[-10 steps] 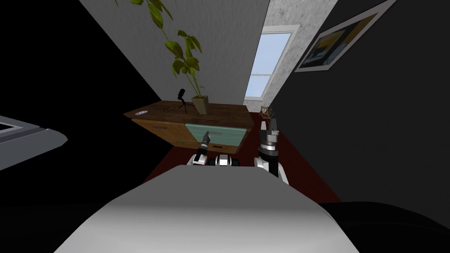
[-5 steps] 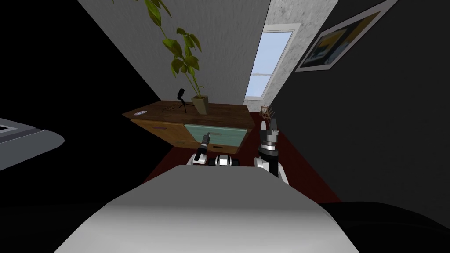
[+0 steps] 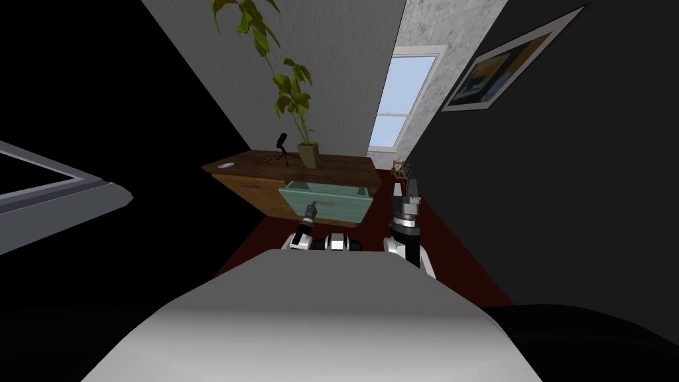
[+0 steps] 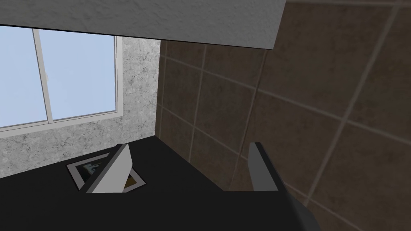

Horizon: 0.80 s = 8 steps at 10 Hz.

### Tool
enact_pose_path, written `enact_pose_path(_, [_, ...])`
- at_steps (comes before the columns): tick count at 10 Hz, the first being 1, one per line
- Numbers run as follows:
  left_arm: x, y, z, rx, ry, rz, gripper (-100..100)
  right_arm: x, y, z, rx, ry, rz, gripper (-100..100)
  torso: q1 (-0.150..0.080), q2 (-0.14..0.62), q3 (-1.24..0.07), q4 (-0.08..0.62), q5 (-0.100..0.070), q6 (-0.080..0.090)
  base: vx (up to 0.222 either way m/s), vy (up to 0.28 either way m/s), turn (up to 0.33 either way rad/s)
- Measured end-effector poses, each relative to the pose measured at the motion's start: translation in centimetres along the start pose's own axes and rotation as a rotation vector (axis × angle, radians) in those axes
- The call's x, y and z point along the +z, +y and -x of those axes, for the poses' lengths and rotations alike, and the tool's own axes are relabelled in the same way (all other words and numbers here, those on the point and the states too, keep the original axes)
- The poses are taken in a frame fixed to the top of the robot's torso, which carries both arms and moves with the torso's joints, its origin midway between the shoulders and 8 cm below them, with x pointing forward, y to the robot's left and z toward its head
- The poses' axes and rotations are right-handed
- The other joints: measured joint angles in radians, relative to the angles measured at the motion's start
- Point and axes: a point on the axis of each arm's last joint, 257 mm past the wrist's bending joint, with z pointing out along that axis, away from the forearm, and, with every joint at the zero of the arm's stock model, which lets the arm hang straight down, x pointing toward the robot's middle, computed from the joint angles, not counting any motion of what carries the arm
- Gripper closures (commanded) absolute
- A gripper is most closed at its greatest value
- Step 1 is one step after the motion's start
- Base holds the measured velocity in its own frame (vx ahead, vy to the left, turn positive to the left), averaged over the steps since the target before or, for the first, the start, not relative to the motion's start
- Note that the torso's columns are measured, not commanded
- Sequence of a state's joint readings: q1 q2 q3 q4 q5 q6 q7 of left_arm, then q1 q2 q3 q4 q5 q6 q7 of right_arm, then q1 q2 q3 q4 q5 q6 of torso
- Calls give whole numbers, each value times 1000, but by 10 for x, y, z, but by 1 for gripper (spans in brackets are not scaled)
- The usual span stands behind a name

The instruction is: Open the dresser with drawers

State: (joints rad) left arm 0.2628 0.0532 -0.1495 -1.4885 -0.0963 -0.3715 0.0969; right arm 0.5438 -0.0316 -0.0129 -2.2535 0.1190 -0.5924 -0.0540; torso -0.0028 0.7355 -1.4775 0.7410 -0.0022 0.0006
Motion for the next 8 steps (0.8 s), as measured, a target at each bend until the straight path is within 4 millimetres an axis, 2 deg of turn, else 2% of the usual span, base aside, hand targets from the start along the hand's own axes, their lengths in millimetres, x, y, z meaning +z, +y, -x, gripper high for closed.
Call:
enact_pose_path(4, [-7, -4, -3, 0, 8, -7, 100, 0, 0, 0, 0, 0, 0, 0, 1, 7, 4, 0, 1, -1, -167, 14, 15])
enact_pose_path(5, [-9, 0, -2, -1, 7, 1, -100, 0, 0, 0, 0, 0, 0, 0, 1, 1, 1, 0, 1, 0, -42, 2, -1])
enact_pose_path(8, [-2, -16, -2, -1, 7, 5, -100, 0, 0, 0, 0, 0, 0, 0, 3, -1, 0, -2, 2, -1, -24, 4, -3])
